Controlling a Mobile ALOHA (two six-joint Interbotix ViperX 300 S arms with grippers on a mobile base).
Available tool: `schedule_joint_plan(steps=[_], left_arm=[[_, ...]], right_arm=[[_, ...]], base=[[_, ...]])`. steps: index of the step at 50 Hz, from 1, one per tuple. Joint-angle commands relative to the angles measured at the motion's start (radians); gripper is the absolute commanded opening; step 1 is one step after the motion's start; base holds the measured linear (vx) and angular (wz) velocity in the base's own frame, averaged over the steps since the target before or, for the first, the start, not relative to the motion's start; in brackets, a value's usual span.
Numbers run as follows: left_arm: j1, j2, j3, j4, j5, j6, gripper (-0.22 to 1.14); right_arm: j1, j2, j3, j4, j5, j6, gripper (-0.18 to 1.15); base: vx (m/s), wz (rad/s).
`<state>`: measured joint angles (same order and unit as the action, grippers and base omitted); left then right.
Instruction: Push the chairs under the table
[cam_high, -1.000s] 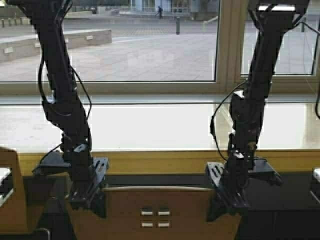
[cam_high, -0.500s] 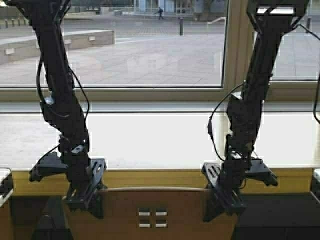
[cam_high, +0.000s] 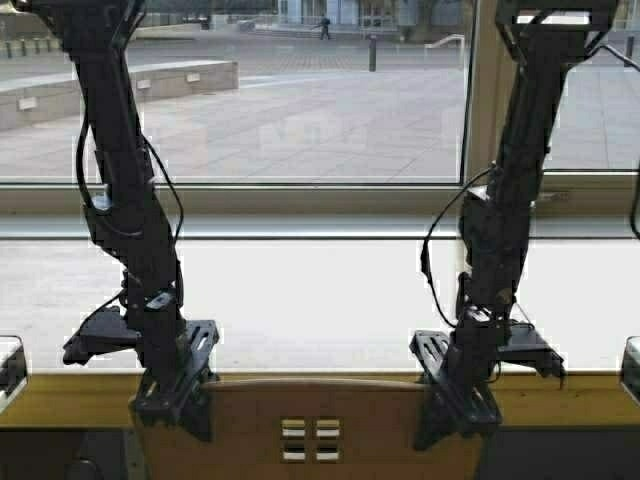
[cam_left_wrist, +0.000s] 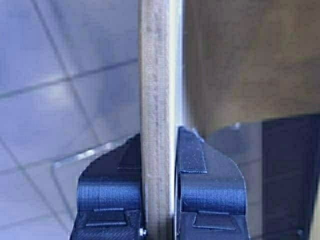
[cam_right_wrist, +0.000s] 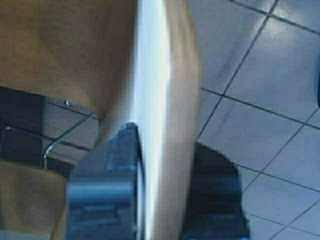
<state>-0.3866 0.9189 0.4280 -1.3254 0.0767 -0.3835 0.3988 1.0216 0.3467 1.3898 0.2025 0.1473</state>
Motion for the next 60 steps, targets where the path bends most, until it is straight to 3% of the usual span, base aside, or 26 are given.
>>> schedule_joint_plan(steps=[1,21,24,33,39,45,60], left_arm=[[0.003,-0.035,-0.026,0.012,-0.002,0.011,0.04],[0.002,-0.041,-0.009,0.014,0.006,0.012,0.08],[0.002,-0.048,-0.005,0.015,0.009,0.012,0.14],[0.002,-0.066,-0.002,0.048,0.009,0.051,0.43],[0.002,-0.075,0.003,0.064,0.011,0.100,0.63],[0.002,-0.094,0.018,0.061,0.032,0.103,0.74],[0.002,-0.224,0.110,0.029,0.060,0.089,0.75]], right_arm=[[0.051,-0.002,0.012,-0.080,-0.017,-0.055,0.05],[0.054,-0.043,0.014,-0.164,-0.041,-0.066,0.10],[0.054,-0.048,0.017,-0.166,-0.040,-0.067,0.21],[0.049,-0.060,0.008,-0.213,-0.011,-0.075,0.73],[0.048,-0.074,0.003,-0.210,0.005,-0.074,0.92],[0.048,-0.104,0.012,-0.207,0.002,-0.069,0.93],[0.025,-0.272,0.115,-0.190,-0.014,-0.069,0.93]], base=[[0.14,0.00],[0.08,0.01],[0.02,0.00],[0.00,0.00],[-0.01,-0.01],[0.00,0.00],[0.00,0.00]])
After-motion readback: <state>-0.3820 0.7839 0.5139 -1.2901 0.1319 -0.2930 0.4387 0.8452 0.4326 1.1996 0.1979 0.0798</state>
